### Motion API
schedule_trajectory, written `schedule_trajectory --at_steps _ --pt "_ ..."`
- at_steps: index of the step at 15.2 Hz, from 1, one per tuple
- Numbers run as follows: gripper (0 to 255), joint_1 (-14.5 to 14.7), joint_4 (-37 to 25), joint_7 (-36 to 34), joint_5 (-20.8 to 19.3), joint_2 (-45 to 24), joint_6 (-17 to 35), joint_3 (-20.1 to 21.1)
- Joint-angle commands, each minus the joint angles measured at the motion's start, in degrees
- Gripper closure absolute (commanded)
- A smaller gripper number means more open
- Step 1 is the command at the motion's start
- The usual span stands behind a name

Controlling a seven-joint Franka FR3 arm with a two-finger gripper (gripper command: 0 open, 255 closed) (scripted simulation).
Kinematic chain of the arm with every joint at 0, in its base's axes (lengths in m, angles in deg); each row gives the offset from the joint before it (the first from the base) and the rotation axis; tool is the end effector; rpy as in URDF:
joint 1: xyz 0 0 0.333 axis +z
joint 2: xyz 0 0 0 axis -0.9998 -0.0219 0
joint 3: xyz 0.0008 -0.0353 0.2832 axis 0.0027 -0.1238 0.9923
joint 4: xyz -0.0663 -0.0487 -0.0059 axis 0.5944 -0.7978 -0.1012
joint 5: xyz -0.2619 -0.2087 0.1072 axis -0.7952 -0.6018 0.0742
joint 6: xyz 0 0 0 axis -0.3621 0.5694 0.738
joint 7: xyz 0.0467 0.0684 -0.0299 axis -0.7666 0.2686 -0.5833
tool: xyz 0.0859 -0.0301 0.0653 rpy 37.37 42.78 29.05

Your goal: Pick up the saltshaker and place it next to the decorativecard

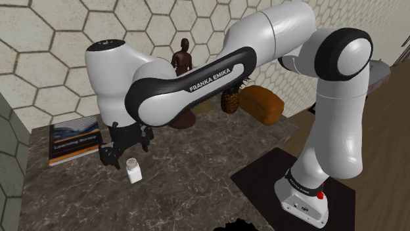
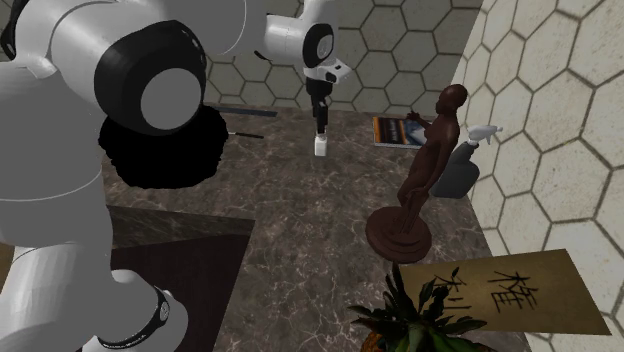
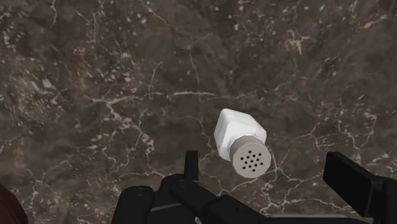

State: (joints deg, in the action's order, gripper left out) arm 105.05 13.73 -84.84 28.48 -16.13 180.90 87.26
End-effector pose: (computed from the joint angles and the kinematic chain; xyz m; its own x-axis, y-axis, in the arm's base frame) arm 0.4364 0.4228 0.3864 1.0000 -0.0082 0.0007 -0.0082 -1.0000 -0.0022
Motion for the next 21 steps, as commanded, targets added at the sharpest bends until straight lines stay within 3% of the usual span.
schedule_trajectory --at_steps 1,5,13,14,21 --pt "0 0.19 0.51 -0.32 -0.51 -0.81 1.22 -0.25" --pt "0 0.43 2.2 -0.93 -1.46 -2.19 4.09 -0.75" --pt "0 0.44 2.2 -0.93 -1.46 -2.19 4.09 -0.75" --pt "255 0.44 2.2 -0.93 -1.46 -2.19 4.09 -0.75" --pt "255 0.44 2.19 -0.93 -1.46 -2.2 4.08 -0.75"
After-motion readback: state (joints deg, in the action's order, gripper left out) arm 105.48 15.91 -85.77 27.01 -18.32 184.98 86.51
